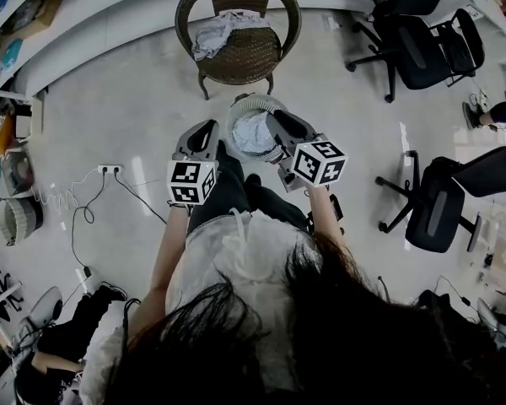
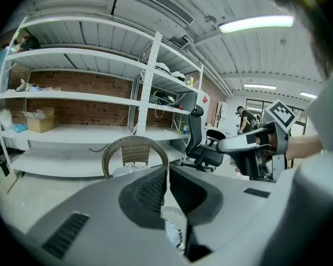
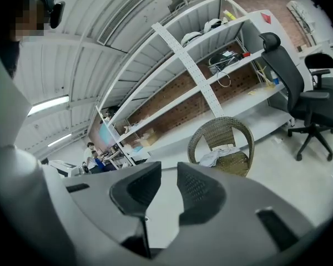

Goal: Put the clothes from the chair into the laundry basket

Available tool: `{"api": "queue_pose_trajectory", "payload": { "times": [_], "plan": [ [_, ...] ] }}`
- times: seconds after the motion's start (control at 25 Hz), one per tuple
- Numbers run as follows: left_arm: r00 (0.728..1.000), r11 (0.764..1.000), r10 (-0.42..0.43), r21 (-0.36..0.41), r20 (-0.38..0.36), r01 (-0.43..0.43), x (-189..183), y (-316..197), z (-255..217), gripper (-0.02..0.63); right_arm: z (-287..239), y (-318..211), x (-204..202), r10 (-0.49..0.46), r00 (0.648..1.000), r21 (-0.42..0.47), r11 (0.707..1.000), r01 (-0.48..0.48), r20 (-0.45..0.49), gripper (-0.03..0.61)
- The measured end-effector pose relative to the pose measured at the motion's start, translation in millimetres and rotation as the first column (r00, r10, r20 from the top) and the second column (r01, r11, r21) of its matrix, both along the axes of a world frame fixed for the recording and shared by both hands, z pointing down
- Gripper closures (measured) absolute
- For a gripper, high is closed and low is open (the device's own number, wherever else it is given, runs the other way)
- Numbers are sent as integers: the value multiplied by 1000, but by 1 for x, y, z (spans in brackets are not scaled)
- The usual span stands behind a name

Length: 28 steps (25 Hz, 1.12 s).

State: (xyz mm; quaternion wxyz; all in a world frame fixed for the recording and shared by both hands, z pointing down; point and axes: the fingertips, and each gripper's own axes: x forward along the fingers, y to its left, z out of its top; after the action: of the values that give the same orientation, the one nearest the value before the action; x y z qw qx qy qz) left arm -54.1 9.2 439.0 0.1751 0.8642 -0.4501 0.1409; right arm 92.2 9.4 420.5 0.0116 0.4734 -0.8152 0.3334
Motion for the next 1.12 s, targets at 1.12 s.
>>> {"api": "queue_pose_trajectory", "payload": {
  "times": [1.12],
  "plan": [
    [995, 994, -102, -39, 10, 102, -84, -126, 19, 591, 31, -152, -97, -273, 852, 19, 949, 314, -448, 482]
  ]
}}
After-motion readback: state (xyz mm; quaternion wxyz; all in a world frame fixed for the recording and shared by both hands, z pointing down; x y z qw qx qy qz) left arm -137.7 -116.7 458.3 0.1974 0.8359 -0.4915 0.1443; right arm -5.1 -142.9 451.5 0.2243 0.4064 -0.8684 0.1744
